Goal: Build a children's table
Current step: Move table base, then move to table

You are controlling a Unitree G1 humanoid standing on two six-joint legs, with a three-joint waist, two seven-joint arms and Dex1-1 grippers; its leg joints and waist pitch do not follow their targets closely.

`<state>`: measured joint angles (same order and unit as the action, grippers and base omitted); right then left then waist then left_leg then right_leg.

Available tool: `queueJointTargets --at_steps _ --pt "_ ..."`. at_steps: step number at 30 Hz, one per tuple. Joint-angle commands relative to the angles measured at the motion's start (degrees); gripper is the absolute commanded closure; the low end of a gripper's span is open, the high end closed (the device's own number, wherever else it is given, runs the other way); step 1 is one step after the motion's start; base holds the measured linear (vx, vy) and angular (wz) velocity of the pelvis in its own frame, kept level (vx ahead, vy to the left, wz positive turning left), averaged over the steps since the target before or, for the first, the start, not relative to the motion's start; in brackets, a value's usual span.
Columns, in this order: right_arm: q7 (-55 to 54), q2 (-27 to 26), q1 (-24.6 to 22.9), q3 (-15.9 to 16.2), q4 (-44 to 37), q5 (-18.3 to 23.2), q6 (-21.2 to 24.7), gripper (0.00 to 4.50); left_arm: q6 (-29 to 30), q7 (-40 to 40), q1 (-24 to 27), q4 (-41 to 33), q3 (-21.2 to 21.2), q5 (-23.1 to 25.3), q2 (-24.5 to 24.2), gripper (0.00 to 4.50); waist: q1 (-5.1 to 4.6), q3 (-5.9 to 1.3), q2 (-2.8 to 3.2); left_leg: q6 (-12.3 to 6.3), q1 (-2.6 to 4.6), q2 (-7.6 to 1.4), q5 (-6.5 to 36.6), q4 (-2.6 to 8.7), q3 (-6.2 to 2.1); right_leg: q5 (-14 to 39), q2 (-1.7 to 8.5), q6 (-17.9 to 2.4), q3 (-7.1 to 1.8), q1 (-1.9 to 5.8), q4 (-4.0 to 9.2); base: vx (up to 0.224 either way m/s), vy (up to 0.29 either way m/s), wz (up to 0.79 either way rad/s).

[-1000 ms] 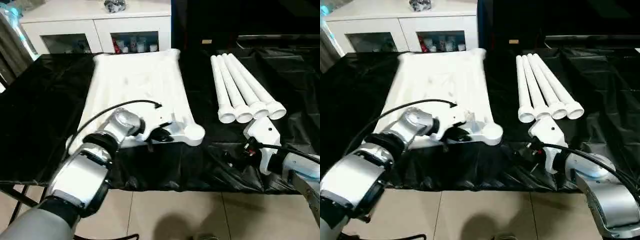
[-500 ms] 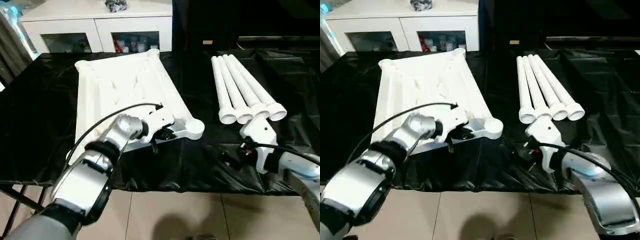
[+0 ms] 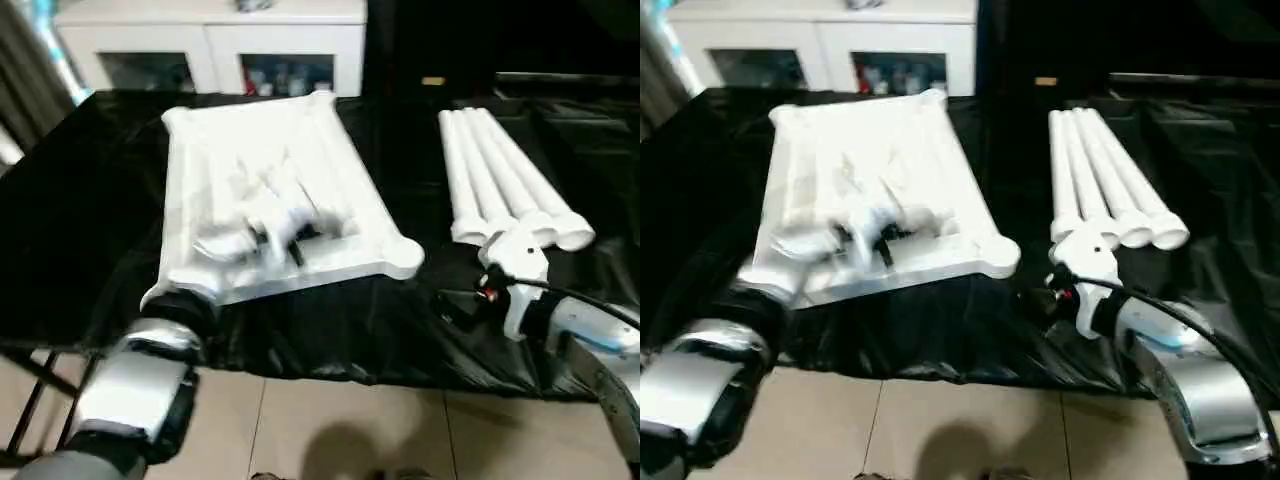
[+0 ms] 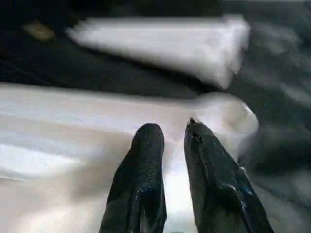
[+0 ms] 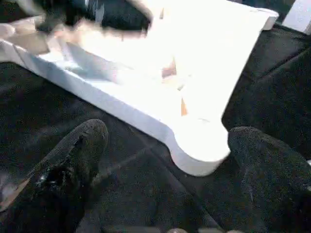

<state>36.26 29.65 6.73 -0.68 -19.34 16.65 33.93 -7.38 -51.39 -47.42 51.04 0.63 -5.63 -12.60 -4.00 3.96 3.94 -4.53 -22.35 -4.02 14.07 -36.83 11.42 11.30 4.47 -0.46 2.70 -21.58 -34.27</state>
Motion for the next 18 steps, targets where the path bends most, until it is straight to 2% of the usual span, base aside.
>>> queueJointTargets --at_steps 1,2,3,4,5,6,7,8,9,10,11,12,13,14,15,16,17,18 --pt "-5.76 -3.7 0.75 -1.61 -0.8 0.22 1.09 0.0 4.98 9.86 4.13 -9.39 -5.51 -2.82 -0.64 3.21 0.9 -4.09 -1.36 -3.21 1.27 -10.22 6.31 5.71 -5.35 -3.94 7.83 -19.73 -3.57 2.23 1.98 0.0 0.0 0.0" --pt "-7.16 -4.71 0.92 -1.84 -0.53 -0.11 1.08 0.0 5.81 11.5 5.24 -11.38 -6.31 -2.97 -0.64 3.21 0.79 -4.1 -1.78 -3.22 1.11 -10.28 5.49 5.64 -5.33 -4.7 7.88 -19.85 -3.64 2.23 1.78 0.0 0.0 0.0" --pt "-9.95 -6.67 1.28 -2.3 0.1 -0.83 1.06 0.0 7.3 14.46 7.47 -15.22 -7.72 -3.09 -0.62 3.21 1.02 -4.03 -1.59 -3.32 1.02 -10.18 5.06 5.69 -5.31 -3.48 7.76 -19.3 -3.55 2.11 1.96 0.0 0.0 0.0" --pt "-11.35 -7.83 1.42 -2.39 0.54 -1.18 0.86 0.0 7.15 16.05 9.38 -17.89 -8.2 -2.38 -0.54 3.16 1.26 -3.99 -1.58 -3.22 1.28 -9.85 5.56 5.67 -5.11 -0.99 7.3 -18.56 -3.48 1.89 2.31 0.0 0.0 0.0" --pt "-14.67 -10.65 1.69 -2.42 1.73 -2.15 0.13 0.0 8.16 18.83 14.51 -25.11 -9.41 -0.95 0.08 3.01 1.58 -4.03 -1.52 -2.51 1.21 -10.39 5.22 5.76 -5.3 -0.69 7.76 -18.16 -3.7 2.14 2.16 0.0 0.0 0.0" --pt "-14.67 -10.65 1.69 -2.42 1.73 -2.15 0.13 0.0 8.16 18.83 14.51 -25.11 -9.41 -0.95 0.08 2.85 1.39 -3.69 -1.58 -2.63 0.8 -10.23 5.42 6.06 -5.25 0.36 7.47 -17.69 -3.66 1.96 2.41 0.0 0.0 0.0" --pt "-17.49 -13.07 1.89 -2.48 2.85 -2.96 -0.53 0.0 8.91 21.51 18.97 -31.16 -10.44 0.87 1.54 2.78 1.84 -4.01 -1.52 -1.7 1.63 -10.16 6.06 5.99 -5.08 1.46 6.94 -17.23 -3.46 1.64 2.28 0.0 0.0 0.0" --pt "-20.57 -15.66 2.27 -3.09 4.06 -3.64 -1.75 0.0 9.58 24.31 22.85 -36.16 -11.52 2.19 3.29 2.78 1.64 -3.79 -2.92 -1.68 1.39 -10.27 6.21 6.23 -4.92 1.77 6.87 -17.14 -3.54 1.59 2.49 0.0 0.0 0.0" --pt "-22.38 -17.42 2.56 -3.74 4.7 -3.66 -2.7 0.0 9.04 27.23 24.77 -38.11 -12.16 4.38 4.29 2.77 2.18 -3.66 -2.0 -0.82 1.29 -10.23 6.38 6.18 -4.98 2.7 7.28 -16.95 -3.67 1.49 2.59 0.0 0.0 0.0" --pt "-22.95 -17.99 2.67 -3.91 4.91 -3.66 -3.04 0.0 8.82 28.42 25.35 -38.62 -12.41 5.28 4.62 2.69 2.53 -3.63 -1.75 0.65 1.79 -10.21 8.23 6.46 -4.92 4.09 6.65 -16.12 -3.58 1.1 2.81 0.0 0.0 0.0" --pt "-23.32 -18.37 2.8 -4.07 5.14 -3.59 -3.31 0.0 8.56 29.64 25.69 -38.84 -12.55 6.26 4.89 2.49 2.84 -3.62 -2.37 1.44 2.15 -10.15 9.08 6.61 -4.82 4.64 6.3 -15.62 -3.46 0.87 2.88 0.0 0.0 0.0" --pt "-23.87 -19.16 3.08 -3.64 5.39 -3.64 -3.4 0.0 10.35 30.55 26.71 -40.33 -12.35 6.14 4.89 2.49 3.5 -3.62 -1.95 3.65 2.92 -9.98 10.27 6.87 -4.65 3.96 5.8 -14.81 -3.41 0.33 2.61 0.0 0.0 0.0" --pt "-24.21 -19.65 3.31 -3.31 5.6 -3.67 -3.41 0.0 11.87 31.08 27.41 -41.48 -12.05 5.74 4.82 2.39 3.53 -3.36 -2.43 5.54 2.73 -9.87 11.49 7.37 -4.7 3.39 5.48 -13.88 -3.31 0.36 2.57 0.0 0.0 0.0" --pt "-24.4 -20.17 3.63 -2.88 5.91 -3.65 -3.25 0.0 12.53 31.44 27.65 -41.73 -11.85 5.28 4.69 2.35 3.77 -3.45 -2.12 7.2 2.78 -10.13 11.92 7.53 -5.16 2.8 5.41 -13.27 -3.21 0.53 2.15 0.0 0.0 0.0" --pt "-24.75 -20.41 3.94 -2.21 6.12 -4.3 -3.03 0.0 13.93 32.52 28.06 -42.78 -11.39 4.8 4.48 2.32 3.65 -3.44 -2.25 11.88 2.97 -10.66 13.31 8.18 -5.95 1.78 3.92 -10.51 -2.59 0.31 1.66 0.0 0.0 0.0" --pt "-25.03 -20.46 4.16 -1.67 6.28 -4.96 -2.93 0.0 14.71 33.33 28.22 -43.42 -11.03 4.71 4.28 2.1 3.36 -3.51 -1.78 16.93 3.37 -11.65 16.21 9.18 -7.15 1.75 2.41 -7.72 -1.65 0.06 0.43 0.0 0.0 0.0" --pt "-25.09 -20.81 4.26 -1.42 6.38 -4.97 -2.91 0.0 15.5 34.05 28.64 -44.67 -10.62 4.61 4.15 2.1 3.0 -3.54 -1.49 19.99 3.54 -13.45 18.72 10.76 -8.57 2.97 1.45 -4.28 -0.88 -0.28 -0.98 0.0 0.0 0.0" --pt "-25.21 -21.12 4.27 -1.28 6.3 -5.06 -2.92 0.0 16.4 34.31 29.12 -46.12 -10.48 3.88 4.3 1.96 2.91 -3.47 -1.39 20.3 3.69 -14.55 19.55 11.49 -9.33 3.71 1.17 -2.76 -0.61 -0.74 -1.82 0.0 0.0 0.0"
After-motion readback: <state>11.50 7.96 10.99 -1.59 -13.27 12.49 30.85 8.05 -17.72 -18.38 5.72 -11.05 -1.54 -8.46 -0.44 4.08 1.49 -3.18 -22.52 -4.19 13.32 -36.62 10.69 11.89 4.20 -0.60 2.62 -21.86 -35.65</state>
